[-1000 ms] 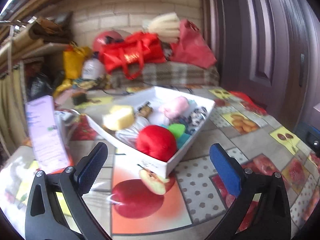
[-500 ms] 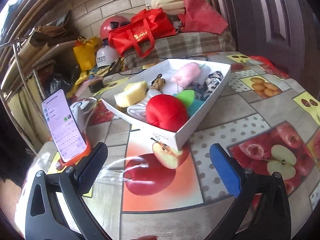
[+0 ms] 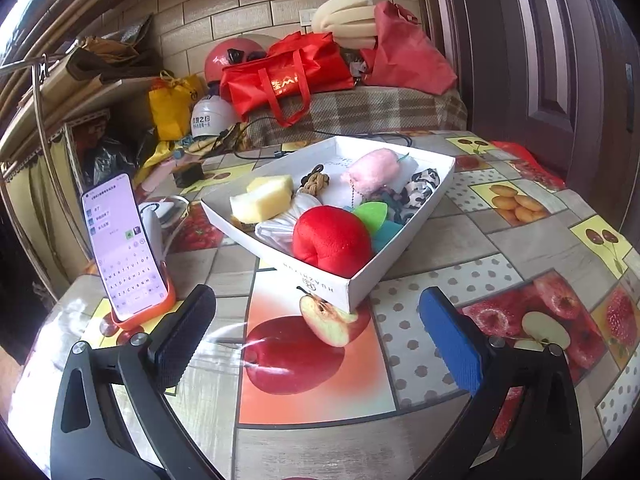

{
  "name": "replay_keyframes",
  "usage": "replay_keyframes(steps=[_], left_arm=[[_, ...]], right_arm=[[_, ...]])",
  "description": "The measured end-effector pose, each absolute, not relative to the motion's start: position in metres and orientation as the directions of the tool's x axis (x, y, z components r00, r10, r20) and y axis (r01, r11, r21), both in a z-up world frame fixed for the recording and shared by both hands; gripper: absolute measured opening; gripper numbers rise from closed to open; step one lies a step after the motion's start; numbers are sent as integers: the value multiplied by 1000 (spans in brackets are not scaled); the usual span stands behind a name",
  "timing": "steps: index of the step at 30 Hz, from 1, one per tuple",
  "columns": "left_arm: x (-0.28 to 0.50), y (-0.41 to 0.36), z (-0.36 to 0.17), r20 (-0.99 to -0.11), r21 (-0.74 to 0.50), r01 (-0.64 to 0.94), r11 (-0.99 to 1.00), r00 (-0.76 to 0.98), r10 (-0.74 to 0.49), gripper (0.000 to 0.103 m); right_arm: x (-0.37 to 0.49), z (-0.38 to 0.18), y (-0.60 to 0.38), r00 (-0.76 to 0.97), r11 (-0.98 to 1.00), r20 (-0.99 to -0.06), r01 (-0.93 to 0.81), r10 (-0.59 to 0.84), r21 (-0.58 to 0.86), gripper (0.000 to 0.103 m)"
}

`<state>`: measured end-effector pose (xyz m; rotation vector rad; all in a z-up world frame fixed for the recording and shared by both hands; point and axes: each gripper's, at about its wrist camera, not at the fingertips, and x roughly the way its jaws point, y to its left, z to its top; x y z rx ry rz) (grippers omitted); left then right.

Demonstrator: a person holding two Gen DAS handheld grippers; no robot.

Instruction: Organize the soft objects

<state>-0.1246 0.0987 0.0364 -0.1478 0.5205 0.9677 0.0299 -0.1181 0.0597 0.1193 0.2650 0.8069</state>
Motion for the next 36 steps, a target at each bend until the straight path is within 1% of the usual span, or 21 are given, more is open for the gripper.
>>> replay_keyframes(steps=[8,19,36], left_arm=[[-127,102,37,-490,77,-821,566,464,738,103],[-127,106,34,-510,67,-825,561,455,730,103],[-125,106,30,-529,53,-812,581,471,706,103]], right_arm=[[31,60,-115,655,684,-199,-700,729,203,103],[35,59,-116,648,682,-215,-694,731,230,103],[33,60,-115,647,685,-225,-691,729,231,103]])
